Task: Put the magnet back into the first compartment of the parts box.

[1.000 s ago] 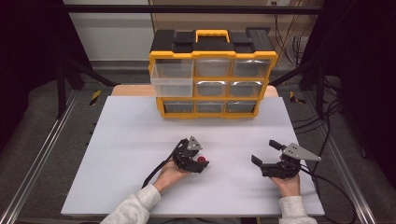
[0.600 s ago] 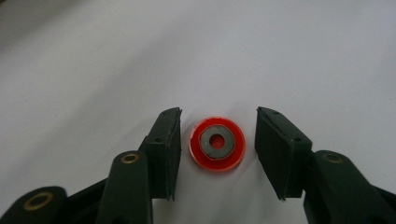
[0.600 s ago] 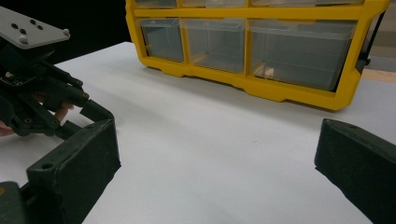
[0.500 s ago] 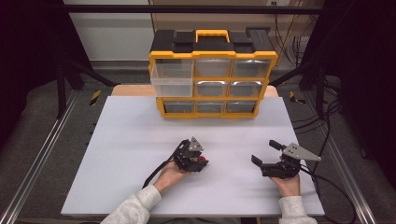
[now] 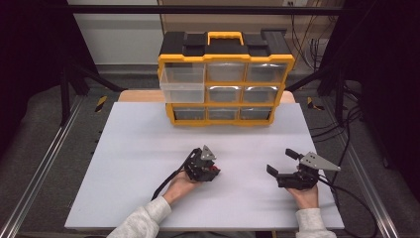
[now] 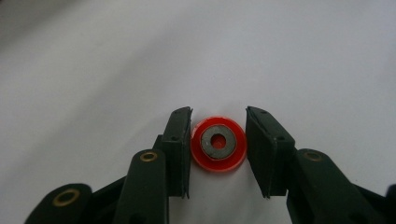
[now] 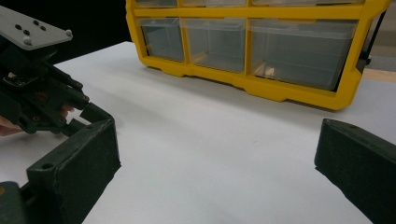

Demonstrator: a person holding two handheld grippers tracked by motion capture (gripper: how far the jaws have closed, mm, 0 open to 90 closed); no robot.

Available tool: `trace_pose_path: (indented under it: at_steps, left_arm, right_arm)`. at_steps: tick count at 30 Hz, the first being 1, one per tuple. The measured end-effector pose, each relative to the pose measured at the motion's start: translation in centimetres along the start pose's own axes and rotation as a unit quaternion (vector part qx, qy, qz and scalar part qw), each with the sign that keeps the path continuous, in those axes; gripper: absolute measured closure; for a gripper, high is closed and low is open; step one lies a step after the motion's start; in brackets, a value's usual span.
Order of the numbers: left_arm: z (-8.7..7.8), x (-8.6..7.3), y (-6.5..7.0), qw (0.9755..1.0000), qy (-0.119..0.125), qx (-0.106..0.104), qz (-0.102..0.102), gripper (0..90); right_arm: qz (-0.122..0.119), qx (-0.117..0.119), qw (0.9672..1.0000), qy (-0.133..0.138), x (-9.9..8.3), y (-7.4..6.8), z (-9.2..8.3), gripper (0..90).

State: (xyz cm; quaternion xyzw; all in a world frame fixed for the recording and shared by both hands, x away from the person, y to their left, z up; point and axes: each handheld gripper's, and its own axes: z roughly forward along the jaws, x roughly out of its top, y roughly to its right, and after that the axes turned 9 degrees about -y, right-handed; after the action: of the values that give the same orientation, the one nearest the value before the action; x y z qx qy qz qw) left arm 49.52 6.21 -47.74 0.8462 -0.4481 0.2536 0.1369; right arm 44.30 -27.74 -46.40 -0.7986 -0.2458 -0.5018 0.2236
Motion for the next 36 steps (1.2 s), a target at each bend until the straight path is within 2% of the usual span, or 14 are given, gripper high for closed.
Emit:
trace_pose_path:
  at_steps: [16,36]
  left_arm:
    - [-0.3,0.1,0.0,1.0000,0.005,-0.002,0.001,62.1]
    - [-2.6,0.2,-0.3,0.9993,0.033,-0.012,-0.009,62.2]
  right_arm:
    - [-0.001,0.001,1.0000,-0.001,0.0,0.0,0.0,0.4]
    - [0.000,-0.001,1.0000,-0.002,0.0,0.0,0.0,0.3]
